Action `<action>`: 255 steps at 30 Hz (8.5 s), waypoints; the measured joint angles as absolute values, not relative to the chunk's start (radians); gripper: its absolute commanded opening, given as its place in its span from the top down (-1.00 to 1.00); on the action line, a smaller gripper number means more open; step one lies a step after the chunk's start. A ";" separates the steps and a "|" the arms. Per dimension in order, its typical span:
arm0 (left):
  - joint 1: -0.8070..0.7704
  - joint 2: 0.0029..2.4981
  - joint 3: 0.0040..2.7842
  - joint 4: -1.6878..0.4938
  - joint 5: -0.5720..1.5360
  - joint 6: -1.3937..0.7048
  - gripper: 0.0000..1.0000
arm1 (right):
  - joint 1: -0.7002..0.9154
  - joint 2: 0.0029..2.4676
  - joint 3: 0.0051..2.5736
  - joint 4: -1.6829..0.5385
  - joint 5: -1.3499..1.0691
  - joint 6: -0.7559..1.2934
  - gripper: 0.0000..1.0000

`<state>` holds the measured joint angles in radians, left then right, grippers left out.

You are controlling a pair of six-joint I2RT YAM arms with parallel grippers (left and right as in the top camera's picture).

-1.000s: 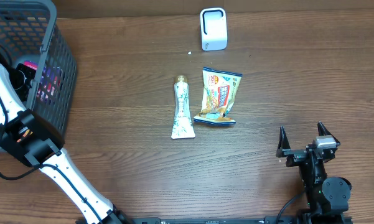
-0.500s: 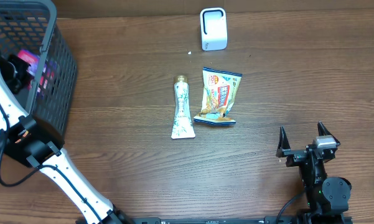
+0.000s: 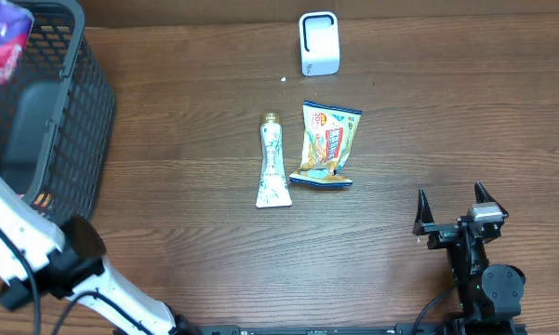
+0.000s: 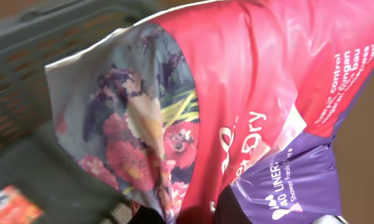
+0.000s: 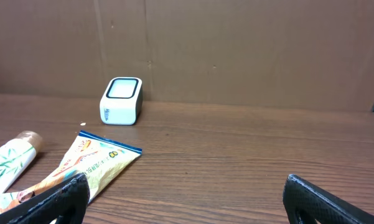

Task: Scan the item barcode
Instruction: 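Lift the red pack out and place it right of the yellow bag, then move the left gripper back into the basket toward the orange tissue pack, then grasp the small orange Kleenex tissue pack with the left gripper, then lift the tissue pack out and set it left of the bottle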

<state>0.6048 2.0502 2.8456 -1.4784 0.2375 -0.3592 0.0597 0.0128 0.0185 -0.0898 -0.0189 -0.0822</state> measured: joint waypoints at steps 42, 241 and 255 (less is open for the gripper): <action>-0.580 2.621 2.781 -1.592 0.389 -0.366 0.86 | 0.060 0.013 0.019 -0.090 -0.019 -0.082 -1.00; 0.212 1.898 2.816 -1.686 0.219 -0.467 0.92 | 0.060 0.013 0.019 -0.090 -0.019 -0.082 -1.00; -0.376 2.025 2.335 -1.684 -0.062 -0.517 0.92 | 0.060 0.013 0.019 -0.089 -0.019 -0.082 -1.00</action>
